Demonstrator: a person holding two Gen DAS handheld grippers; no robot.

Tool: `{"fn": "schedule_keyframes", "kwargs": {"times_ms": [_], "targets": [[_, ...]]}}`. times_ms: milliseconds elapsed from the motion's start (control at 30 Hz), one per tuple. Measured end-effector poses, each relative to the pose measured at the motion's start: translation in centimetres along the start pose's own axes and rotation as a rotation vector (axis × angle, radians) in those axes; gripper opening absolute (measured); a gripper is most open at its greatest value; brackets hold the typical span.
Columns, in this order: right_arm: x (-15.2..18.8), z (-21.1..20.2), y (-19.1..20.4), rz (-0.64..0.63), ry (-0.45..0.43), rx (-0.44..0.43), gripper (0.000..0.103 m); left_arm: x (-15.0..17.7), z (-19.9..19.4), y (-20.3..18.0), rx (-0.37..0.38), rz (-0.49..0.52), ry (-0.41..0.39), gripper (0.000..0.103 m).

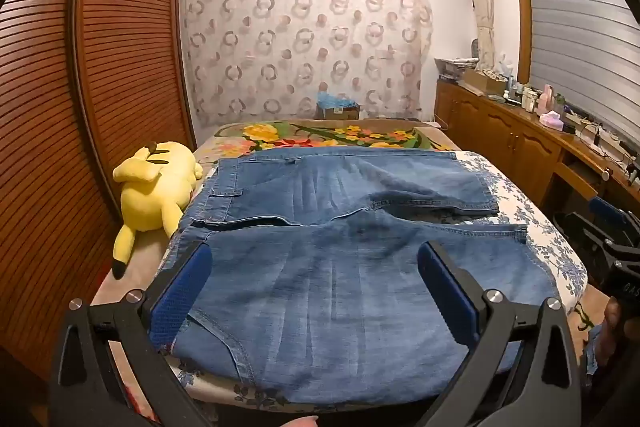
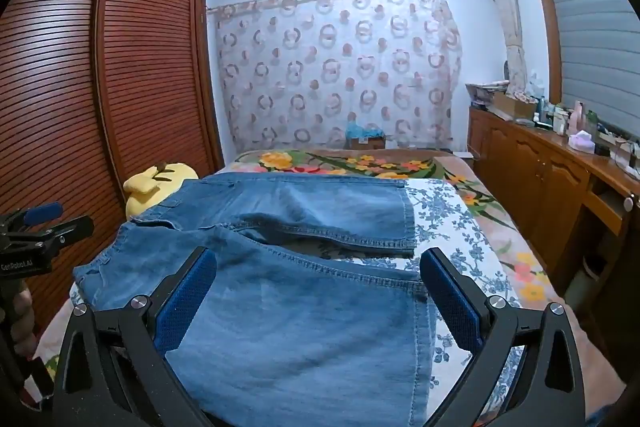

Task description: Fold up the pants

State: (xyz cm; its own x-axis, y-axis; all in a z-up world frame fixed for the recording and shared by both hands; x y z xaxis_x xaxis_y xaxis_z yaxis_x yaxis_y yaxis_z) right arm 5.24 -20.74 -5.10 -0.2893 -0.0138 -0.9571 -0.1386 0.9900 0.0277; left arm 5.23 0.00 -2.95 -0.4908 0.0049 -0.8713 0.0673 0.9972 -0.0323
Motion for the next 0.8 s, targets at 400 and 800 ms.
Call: {"fn": "schedule_keyframes", "kwargs": {"times_ms": [400,800], "targets": [[-0.11,-0.31,0.12,-0.002,0.003,0.007,0.102,-0.07,-0.13,0.09,-0.002,0.004,-0.001,0.103],[0.42,-0.12,-0.11,-0.004,0.001,0.004,0.102,0.00,0.01,-0.02,-0.008,0.012,0.004,0.103]]}}
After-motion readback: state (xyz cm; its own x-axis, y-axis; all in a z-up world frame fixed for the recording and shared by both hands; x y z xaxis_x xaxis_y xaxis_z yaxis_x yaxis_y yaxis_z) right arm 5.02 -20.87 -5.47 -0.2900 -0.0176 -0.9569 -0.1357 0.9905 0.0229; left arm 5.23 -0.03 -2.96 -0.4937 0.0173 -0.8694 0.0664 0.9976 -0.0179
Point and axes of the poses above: each gripper's, at about its wrist camera, not at the fingertips, and z roughly the way its jaws point, y to its left, x to its underside, the point moved 6 cm from there along z, roughly the way its jaws point, and after that the axes turned 4 degrees about x, right-handed, at the moved point
